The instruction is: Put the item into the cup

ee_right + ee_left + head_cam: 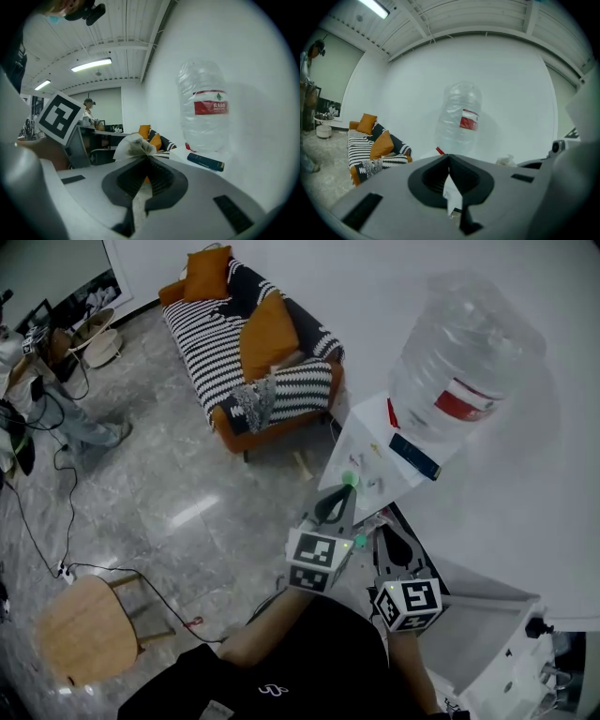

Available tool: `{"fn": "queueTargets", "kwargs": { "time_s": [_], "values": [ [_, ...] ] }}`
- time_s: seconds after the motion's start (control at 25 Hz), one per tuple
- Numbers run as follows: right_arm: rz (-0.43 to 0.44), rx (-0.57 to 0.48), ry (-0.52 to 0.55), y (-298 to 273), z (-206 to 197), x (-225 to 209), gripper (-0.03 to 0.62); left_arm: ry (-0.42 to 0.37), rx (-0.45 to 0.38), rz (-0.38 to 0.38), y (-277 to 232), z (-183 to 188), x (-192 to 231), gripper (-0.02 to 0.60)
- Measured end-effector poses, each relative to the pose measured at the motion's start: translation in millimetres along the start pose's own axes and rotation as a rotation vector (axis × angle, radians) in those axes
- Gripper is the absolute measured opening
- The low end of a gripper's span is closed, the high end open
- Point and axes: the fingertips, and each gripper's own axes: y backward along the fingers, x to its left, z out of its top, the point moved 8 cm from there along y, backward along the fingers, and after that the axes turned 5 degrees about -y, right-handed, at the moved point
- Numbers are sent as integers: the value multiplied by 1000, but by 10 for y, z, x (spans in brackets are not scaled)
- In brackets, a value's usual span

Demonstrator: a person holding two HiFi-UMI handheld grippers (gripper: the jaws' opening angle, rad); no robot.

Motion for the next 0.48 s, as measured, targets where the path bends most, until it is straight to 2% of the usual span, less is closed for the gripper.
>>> {"fn": "queueTargets", "kwargs": {
  "time_s": [0.16, 0.36, 0.48],
  "values": [
    [-9, 39, -10, 28, -98, -28, 9, 38, 12, 20, -29, -92, 61, 14],
    [-30, 86, -26, 59, -240, -80, 9, 74, 61, -15, -80, -312, -20, 14],
    [-57, 96, -46, 73, -298, -161, 9, 88, 70, -4, -94, -415, -62, 14]
  ]
}}
